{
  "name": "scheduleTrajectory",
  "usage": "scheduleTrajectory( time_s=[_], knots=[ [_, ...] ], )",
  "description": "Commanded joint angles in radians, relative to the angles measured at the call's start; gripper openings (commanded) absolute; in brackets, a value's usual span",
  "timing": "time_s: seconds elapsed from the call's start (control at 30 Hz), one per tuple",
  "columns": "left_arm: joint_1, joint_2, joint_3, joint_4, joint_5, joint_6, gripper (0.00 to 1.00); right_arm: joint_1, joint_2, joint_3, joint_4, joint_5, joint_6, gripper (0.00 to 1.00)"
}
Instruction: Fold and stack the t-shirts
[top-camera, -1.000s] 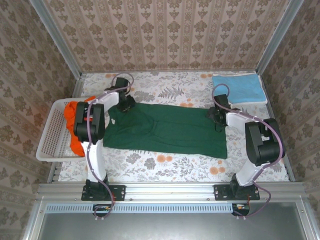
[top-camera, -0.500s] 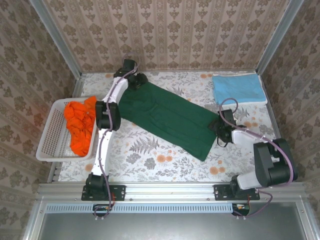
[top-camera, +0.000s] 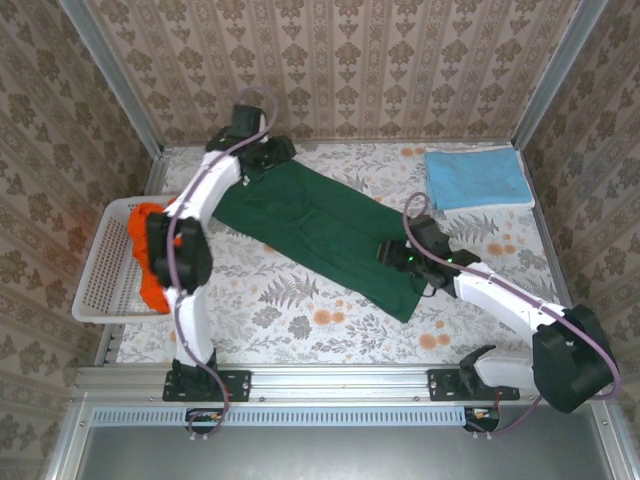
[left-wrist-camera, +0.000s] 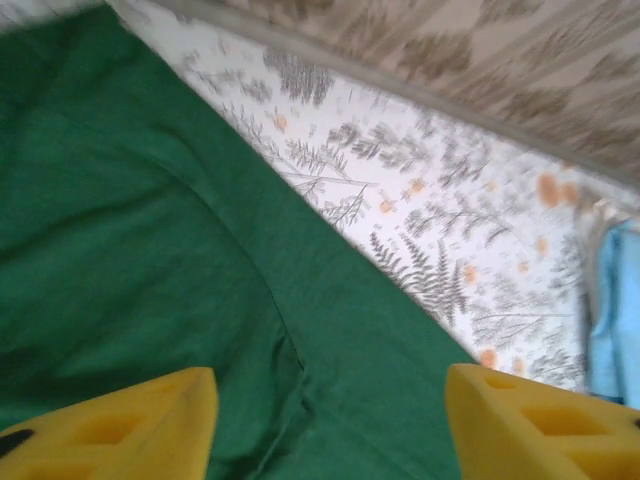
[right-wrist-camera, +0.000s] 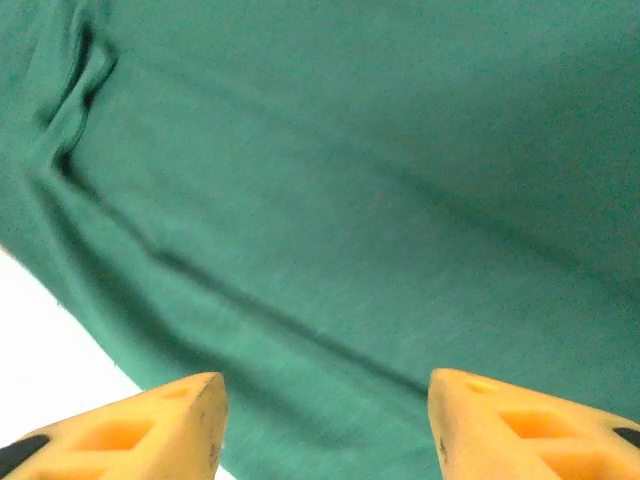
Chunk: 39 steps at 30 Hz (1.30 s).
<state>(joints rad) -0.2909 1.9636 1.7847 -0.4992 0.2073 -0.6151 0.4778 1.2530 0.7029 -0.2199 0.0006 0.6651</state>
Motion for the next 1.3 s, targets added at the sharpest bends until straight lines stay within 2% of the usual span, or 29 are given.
scheduleTrajectory(
  time_s=[0.0,0.1,0.23,0.47,0.63,0.9,1.1,1.27],
  knots=[
    [0.054,-0.081,-0.276,0.117,-0.047,-0.106,0.55,0.073,0.051,0.003,-0.087,-0.043,-0.046,0.53],
    [0.078,-0.123,-0.455,0.205,-0.035,-0.166,0.53,0.104,0.111,0.004,-0.117,-0.060,-0.040,0.46],
    [0.091,-0.065,-0.504,0.242,-0.001,-0.189,0.52,0.110,0.182,-0.022,-0.105,-0.084,-0.030,0.44],
    [0.093,0.228,-0.212,0.068,0.028,-0.097,0.48,0.112,0.285,-0.008,-0.112,-0.120,-0.041,0.47],
    [0.078,0.381,-0.030,-0.023,0.043,-0.053,0.48,0.131,0.308,-0.049,-0.074,-0.145,0.051,0.47],
    [-0.013,0.603,0.334,-0.180,0.139,0.057,0.52,0.281,0.338,-0.109,0.092,-0.200,0.316,0.48],
    [-0.096,0.718,0.575,-0.251,0.170,0.116,0.57,0.417,0.393,-0.078,0.216,-0.167,0.508,0.48],
    [-0.111,0.778,0.715,-0.231,0.195,0.123,0.61,0.478,0.445,-0.058,0.338,-0.094,0.696,0.51]
  ],
)
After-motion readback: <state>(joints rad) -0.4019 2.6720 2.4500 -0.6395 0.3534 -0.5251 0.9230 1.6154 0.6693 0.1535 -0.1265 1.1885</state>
